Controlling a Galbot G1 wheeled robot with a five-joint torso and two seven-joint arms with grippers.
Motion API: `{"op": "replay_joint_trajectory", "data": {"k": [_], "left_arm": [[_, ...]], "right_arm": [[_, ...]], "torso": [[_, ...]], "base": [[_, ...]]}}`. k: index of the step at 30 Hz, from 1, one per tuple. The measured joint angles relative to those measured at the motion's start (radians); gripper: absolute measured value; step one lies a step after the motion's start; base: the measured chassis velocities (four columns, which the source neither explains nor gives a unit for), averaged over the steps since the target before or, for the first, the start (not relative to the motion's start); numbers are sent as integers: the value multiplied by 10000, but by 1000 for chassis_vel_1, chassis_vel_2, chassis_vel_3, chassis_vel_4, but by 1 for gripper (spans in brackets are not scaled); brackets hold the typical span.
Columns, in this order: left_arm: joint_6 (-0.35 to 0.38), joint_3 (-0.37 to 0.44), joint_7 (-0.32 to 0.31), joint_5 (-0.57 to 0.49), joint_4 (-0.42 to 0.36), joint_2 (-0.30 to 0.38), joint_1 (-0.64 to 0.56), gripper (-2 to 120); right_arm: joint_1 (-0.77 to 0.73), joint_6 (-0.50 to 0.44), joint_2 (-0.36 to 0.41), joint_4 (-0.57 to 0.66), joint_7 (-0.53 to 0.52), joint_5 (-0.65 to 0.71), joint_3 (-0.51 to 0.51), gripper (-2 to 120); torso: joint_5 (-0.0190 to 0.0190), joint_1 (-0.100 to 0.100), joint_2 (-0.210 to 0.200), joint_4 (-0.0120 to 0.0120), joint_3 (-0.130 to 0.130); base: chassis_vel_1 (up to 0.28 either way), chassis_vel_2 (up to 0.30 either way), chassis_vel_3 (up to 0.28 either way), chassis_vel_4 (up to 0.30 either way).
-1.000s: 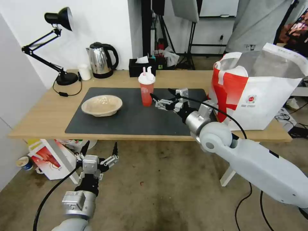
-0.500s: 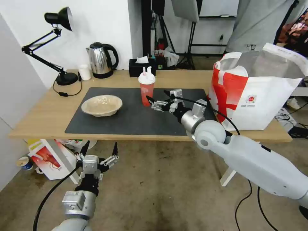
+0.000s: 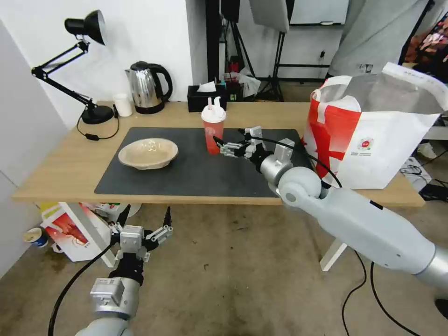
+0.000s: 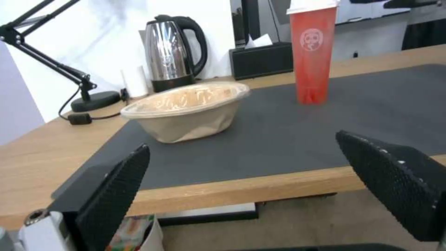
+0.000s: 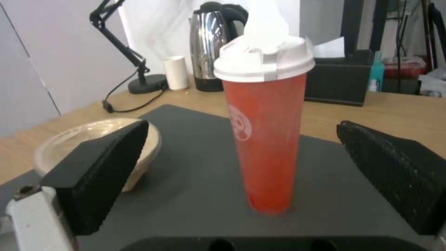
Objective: Pick up the trash from the table and place it into the takeout bag.
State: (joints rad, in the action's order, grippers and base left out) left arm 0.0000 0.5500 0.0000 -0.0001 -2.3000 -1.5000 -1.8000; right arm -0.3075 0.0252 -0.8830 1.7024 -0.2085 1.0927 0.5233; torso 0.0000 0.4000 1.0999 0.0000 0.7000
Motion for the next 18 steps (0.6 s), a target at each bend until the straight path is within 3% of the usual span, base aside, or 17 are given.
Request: {"op": "replay_joint_trajectory", "data": {"k": [18], "left_arm": [[0, 0, 0, 0, 0, 1, 1, 100]], "right_arm": [[602, 34, -949, -1304, 138, -74, 328, 100]], "torso": [[-1, -1, 0, 0, 0]], "base": [[0, 0, 0, 0]]}}
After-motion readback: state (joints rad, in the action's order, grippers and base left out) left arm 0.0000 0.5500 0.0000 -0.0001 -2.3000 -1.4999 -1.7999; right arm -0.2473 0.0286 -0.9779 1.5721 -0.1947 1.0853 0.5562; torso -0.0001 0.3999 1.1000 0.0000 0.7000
